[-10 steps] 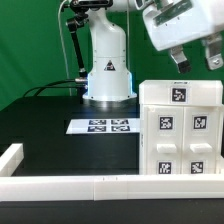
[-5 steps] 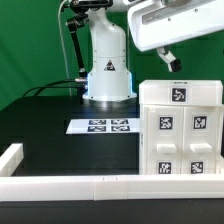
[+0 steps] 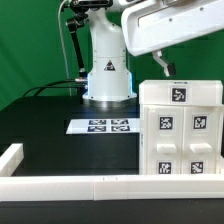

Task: Assemble cabinet

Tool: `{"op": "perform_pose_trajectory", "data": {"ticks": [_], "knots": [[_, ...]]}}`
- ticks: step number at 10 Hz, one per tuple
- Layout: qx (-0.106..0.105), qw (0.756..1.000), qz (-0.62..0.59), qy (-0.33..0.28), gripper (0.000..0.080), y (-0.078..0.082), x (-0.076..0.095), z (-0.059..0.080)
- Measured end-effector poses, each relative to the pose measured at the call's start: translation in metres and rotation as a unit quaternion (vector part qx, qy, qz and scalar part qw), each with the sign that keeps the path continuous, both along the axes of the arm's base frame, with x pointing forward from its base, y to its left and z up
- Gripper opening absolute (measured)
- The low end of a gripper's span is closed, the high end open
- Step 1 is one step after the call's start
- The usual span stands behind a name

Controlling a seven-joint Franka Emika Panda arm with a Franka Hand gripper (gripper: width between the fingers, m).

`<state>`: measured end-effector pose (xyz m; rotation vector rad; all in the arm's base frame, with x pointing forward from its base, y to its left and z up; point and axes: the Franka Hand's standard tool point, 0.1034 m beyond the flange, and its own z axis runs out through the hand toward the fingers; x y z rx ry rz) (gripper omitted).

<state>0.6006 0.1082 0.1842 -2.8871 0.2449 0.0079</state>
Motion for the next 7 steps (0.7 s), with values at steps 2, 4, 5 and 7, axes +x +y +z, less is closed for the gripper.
{"op": "perform_pose_trajectory", "data": {"ticks": [2, 4, 5, 7], "knots": [[-0.016, 0.990, 0.138, -0.028, 0.0796, 0.0009, -0.0023, -0.0005], [-0.028, 0.969, 0.240, -0.043, 0.0796, -0.0017, -0.0031, 0.0000], [-0.032, 0.953, 0.298, -0.052, 0.0796, -0.0029, -0.0021, 0.0000], [-0.031, 0.934, 0.351, -0.064, 0.0796, -0.0040, -0.0012, -0.0011]]}}
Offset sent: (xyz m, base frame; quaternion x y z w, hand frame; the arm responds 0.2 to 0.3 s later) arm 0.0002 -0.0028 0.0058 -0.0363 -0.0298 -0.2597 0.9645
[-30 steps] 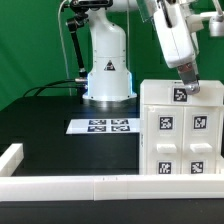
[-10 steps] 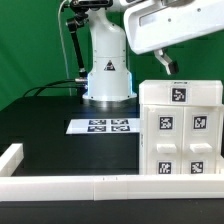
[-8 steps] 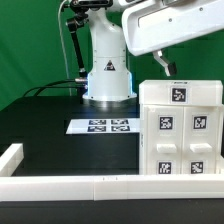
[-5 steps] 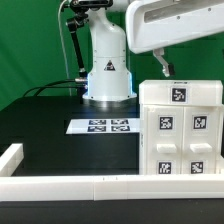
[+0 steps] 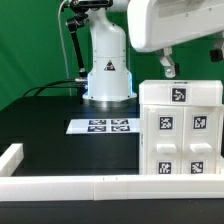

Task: Assemble cabinet

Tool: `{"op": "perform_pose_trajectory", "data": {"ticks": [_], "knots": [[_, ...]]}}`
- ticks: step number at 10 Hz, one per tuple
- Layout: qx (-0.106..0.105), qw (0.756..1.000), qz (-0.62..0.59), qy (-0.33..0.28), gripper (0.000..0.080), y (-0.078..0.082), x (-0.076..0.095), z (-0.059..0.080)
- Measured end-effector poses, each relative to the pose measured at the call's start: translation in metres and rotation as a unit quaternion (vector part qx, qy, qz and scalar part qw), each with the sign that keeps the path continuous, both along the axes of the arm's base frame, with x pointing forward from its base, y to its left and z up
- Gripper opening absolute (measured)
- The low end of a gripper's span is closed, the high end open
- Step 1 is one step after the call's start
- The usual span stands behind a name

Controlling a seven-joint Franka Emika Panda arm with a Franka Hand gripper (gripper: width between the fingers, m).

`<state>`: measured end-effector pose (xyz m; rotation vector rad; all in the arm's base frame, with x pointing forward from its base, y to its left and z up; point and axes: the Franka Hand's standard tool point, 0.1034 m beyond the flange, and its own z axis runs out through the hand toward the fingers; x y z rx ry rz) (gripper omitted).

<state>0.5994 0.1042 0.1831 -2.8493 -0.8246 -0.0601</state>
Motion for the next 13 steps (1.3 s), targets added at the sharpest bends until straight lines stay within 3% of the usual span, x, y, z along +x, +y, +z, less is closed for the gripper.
{"op": "perform_pose_trajectory", "data": {"ticks": [3, 7, 13], "knots": [[-0.007, 0.993, 0.118, -0.021, 0.0796, -0.004, 0.000, -0.001], [-0.023, 0.954, 0.295, -0.054, 0.0796, -0.016, 0.015, -0.001], [-0.018, 0.958, 0.284, -0.035, 0.0796, -0.022, 0.010, -0.025]]}}
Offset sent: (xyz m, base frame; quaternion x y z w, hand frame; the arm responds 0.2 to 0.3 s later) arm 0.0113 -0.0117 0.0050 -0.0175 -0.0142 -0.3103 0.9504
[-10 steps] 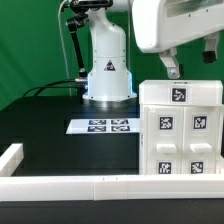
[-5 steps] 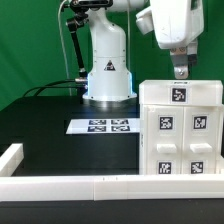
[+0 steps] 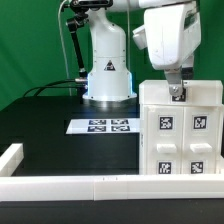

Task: Assemble cabinet

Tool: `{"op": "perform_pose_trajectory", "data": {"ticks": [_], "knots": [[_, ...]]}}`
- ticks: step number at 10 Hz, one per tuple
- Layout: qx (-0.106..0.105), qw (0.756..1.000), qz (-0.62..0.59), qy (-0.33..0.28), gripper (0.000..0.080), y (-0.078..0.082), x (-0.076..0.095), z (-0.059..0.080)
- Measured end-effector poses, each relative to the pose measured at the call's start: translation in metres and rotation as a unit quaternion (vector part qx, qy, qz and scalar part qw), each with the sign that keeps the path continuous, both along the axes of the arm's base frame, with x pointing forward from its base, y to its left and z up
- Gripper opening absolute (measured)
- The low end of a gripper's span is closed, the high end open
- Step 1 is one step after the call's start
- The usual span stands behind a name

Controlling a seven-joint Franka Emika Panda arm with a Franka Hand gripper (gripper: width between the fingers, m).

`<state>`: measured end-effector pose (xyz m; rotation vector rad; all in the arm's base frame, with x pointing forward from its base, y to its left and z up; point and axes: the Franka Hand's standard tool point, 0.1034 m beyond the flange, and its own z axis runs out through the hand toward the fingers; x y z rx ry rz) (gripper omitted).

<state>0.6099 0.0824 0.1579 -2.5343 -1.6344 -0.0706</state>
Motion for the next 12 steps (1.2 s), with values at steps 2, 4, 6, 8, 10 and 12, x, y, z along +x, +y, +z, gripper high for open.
{"op": "perform_pose_trajectory", "data": {"ticks": [2, 4, 6, 8, 10, 12], "knots": [[0.000, 1.000, -0.001, 0.001, 0.0796, -0.0012, -0.0002, -0.0013], [0.000, 1.000, -0.002, 0.001, 0.0659, -0.0018, -0.0003, -0.0015], [0.000, 1.000, -0.021, 0.004, 0.0554, -0.0018, -0.0003, -0.0016], [-0.001, 0.999, -0.039, 0.006, 0.0554, -0.0018, -0.0003, -0.0016], [-0.002, 0.989, -0.147, 0.021, 0.0554, -0.0053, -0.0002, -0.0017], [0.001, 0.970, -0.241, 0.033, 0.0556, -0.0050, -0.0004, -0.0019]]}}
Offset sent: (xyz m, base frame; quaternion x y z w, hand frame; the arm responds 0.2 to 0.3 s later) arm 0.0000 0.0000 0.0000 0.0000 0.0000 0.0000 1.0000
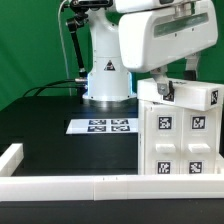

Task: Assemble cabinet

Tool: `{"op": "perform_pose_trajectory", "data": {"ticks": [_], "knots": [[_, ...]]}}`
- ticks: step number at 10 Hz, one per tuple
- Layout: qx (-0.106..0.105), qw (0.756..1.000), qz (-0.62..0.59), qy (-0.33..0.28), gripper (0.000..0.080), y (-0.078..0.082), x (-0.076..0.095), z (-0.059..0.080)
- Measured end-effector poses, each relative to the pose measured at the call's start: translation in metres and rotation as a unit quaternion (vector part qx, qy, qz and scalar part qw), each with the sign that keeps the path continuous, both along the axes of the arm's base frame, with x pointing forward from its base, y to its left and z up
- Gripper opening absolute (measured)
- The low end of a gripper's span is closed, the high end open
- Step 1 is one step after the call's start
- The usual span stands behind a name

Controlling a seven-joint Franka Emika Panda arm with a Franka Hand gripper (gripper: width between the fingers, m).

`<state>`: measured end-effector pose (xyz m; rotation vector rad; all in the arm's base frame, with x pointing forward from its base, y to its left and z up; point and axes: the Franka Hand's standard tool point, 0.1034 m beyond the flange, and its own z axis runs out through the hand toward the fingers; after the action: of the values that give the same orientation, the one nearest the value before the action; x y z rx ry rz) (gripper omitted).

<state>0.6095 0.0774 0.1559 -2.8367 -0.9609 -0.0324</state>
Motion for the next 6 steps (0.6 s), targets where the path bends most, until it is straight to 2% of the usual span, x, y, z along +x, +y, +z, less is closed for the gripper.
{"op": "perform_pose_trajectory", "data": {"ticks": [2, 6], "knots": [[0.003, 0.995, -0.104, 0.009, 0.0556, 0.0009, 0.0009, -0.0002], [0.005, 0.949, -0.315, 0.018, 0.0556, 0.0059, 0.0050, -0.0004]]}}
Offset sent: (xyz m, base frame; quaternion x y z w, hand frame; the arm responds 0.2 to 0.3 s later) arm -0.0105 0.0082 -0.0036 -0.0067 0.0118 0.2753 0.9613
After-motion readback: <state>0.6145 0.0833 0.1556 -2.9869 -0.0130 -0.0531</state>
